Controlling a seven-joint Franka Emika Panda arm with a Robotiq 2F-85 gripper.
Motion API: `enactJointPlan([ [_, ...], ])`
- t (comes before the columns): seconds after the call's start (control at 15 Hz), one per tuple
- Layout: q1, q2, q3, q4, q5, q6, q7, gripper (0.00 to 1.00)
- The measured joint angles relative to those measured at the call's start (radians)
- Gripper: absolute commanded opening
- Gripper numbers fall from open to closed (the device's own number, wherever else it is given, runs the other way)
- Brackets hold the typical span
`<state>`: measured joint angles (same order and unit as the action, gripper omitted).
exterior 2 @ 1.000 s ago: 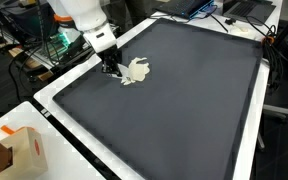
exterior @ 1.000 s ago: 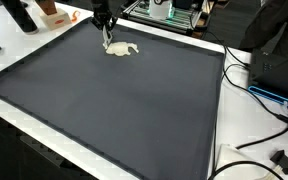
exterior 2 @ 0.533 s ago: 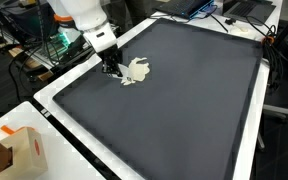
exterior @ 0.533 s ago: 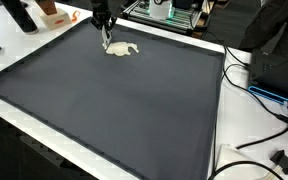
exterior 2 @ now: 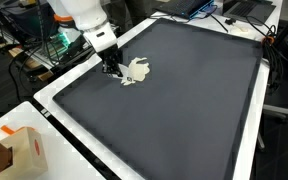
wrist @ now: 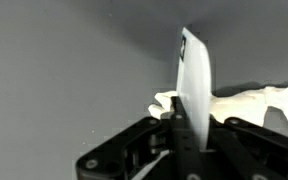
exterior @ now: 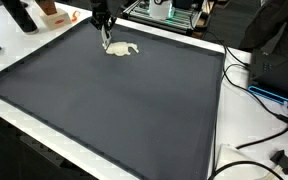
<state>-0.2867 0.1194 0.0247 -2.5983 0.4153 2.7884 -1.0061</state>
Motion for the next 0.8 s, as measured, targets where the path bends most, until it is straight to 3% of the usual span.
enactJointPlan([
  [0.8, 0.000, 0.000, 0.000, 0.001, 0.000, 0.000, 0.000, 0.04],
])
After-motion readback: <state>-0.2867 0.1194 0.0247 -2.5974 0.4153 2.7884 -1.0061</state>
